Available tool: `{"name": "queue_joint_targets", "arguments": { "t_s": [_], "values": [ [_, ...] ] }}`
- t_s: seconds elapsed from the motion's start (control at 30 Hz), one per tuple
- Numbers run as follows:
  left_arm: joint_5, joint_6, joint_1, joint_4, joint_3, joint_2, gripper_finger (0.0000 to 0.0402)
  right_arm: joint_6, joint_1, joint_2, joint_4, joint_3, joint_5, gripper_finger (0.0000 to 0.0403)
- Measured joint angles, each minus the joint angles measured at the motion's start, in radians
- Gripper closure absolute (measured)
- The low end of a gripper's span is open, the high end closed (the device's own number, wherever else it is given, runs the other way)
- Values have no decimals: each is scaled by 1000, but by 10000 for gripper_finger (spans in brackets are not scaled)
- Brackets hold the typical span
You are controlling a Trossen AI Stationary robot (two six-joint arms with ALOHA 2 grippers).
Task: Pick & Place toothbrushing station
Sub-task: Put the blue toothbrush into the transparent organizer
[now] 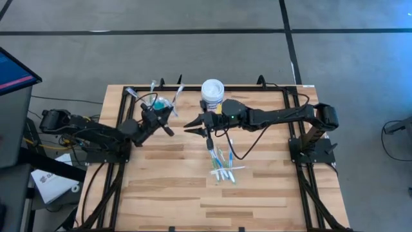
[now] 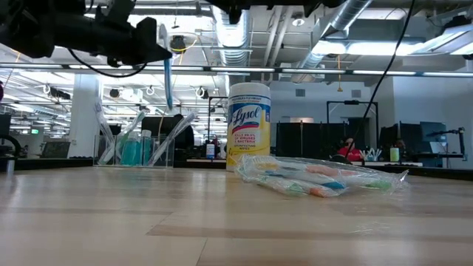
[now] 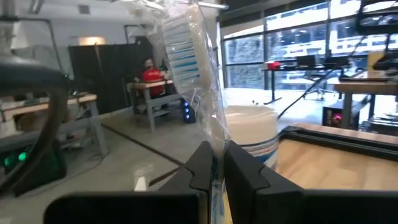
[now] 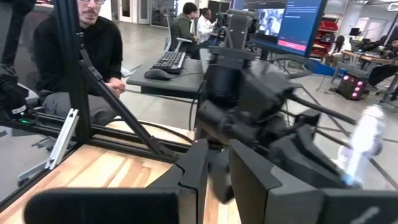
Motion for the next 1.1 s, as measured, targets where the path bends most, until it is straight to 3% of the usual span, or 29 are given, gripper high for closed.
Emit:
{"name": "queue_joint_targets", "arguments": {
  "t_s": [0.57, 1.1],
  "values": [
    [-3, -80, 180, -89, 0, 0, 389, -24, 27, 13, -55, -1, 0, 346],
    [22, -166, 326, -96, 0, 146, 388, -34, 26, 13, -51, -1, 0, 346]
  ]
}}
